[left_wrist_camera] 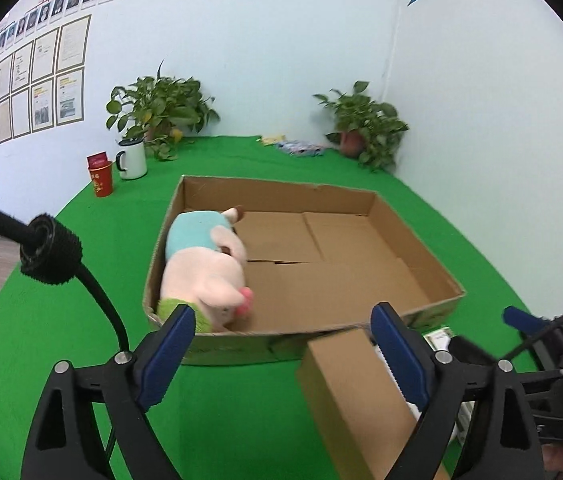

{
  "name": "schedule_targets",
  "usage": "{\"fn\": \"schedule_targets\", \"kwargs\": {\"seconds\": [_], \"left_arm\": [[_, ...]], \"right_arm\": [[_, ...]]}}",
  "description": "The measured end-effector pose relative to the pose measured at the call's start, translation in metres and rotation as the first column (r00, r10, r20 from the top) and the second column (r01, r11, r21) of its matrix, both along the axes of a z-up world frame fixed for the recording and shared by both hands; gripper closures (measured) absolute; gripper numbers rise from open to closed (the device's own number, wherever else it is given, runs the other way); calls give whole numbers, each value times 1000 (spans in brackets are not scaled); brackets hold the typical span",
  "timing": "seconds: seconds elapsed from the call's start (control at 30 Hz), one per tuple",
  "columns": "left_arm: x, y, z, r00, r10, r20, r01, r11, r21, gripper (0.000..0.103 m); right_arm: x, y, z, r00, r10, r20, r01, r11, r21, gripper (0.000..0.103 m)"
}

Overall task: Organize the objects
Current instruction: 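Lower the plush pig into the large box and open both grippers, then grasp the long cardboard tray's side wall with the right gripper and lift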

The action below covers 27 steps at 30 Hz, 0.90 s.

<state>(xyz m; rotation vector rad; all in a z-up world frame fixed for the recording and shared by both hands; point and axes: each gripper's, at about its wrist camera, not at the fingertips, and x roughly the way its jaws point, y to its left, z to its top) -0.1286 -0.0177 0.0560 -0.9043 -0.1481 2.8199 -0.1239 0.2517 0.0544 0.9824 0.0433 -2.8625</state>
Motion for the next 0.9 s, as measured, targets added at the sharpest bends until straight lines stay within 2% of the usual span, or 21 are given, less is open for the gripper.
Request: {"fn": "schedule_targets", "kwargs": {"seconds": [0.3, 0.53, 0.7, 0.8, 0.9], "left_arm": [[46, 25, -8, 998, 40, -46, -42, 998, -50, 10], [56, 25, -15, 999, 32, 5, -32, 998, -51, 19], [67, 20, -15, 1000, 26, -3, -26, 999, -36, 21], [69, 19, -15, 1000, 8, 0, -8, 1000, -24, 20], [66, 17, -18, 999, -22, 29, 21, 1000, 18, 20]], "right_arm": [[30, 5, -21, 1000, 8, 7, -8, 999, 46, 0], [40, 3, -20, 1000, 8, -23, -7, 997, 76, 0], [47, 1, -24, 999, 14, -41, -8, 990, 142, 0], [50, 3, -28, 999, 31, -34, -26, 991, 131, 0], [58, 7, -31, 993, 115, -37, -113, 992, 51, 0]]}}
